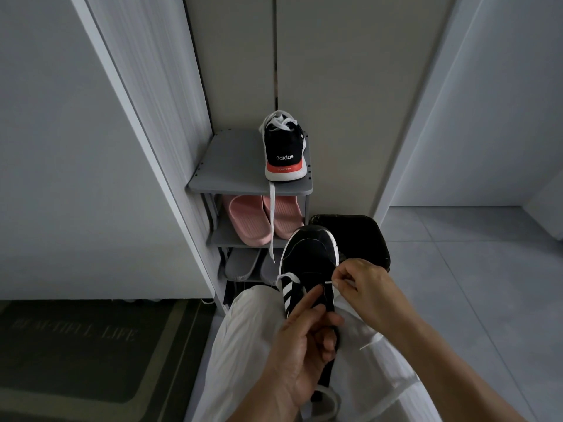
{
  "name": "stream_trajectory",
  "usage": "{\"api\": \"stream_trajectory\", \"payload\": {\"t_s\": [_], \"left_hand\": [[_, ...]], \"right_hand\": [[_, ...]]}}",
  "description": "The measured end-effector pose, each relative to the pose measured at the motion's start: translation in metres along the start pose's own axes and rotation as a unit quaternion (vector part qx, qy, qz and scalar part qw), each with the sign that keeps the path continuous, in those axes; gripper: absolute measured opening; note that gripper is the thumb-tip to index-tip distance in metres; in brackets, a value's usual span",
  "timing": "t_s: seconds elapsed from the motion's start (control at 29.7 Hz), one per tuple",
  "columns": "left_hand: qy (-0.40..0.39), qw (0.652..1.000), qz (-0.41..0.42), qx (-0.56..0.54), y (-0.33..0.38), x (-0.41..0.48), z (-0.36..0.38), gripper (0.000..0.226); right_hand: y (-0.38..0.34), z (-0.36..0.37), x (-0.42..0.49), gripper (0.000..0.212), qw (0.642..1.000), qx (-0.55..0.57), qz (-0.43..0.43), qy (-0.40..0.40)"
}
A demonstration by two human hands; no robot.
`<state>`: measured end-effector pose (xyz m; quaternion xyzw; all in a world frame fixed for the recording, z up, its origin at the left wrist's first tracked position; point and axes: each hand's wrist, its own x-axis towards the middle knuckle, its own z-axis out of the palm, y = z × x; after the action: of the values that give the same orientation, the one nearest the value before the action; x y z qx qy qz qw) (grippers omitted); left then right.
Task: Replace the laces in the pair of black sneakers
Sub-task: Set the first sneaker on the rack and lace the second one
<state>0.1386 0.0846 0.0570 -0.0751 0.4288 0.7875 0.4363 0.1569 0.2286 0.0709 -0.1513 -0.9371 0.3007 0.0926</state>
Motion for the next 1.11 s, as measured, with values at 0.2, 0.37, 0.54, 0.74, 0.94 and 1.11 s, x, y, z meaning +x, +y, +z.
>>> {"api": "stream_trajectory", "payload": {"t_s": [0.2, 0.37, 0.54, 0.74, 0.94, 1.11], "left_hand": [[-0.005, 1.0, -0.003, -0.012, -0.002, 0.0, 0.001, 0.035], [0.003, 1.0, 0.014, 0.007, -0.002, 0.003, 0.002, 0.034], [0.018, 0.996, 0.058, 0.058, -0.002, 0.002, 0.002, 0.032], [0.025, 0.988, 0.06, 0.143, 0.001, 0.004, -0.001, 0.025], [0.103, 0.967, 0.098, 0.214, 0.004, 0.02, 0.009, 0.01], [0.149, 0.977, 0.077, 0.133, 0.0, 0.025, 0.012, 0.01]], "right_hand": [[0.001, 0.001, -0.001, 0.011, 1.0, -0.019, -0.006, 0.002], [-0.002, -0.002, 0.003, 0.017, 0.993, -0.105, -0.054, -0.03], [-0.009, -0.001, 0.003, 0.013, 0.983, -0.164, -0.076, -0.026], [-0.002, -0.004, 0.002, 0.014, 0.997, -0.029, -0.019, -0.069], [0.01, 0.007, -0.007, 0.015, 0.972, 0.195, 0.11, -0.068], [0.018, 0.009, -0.011, 0.014, 0.952, 0.261, 0.151, -0.059]]}}
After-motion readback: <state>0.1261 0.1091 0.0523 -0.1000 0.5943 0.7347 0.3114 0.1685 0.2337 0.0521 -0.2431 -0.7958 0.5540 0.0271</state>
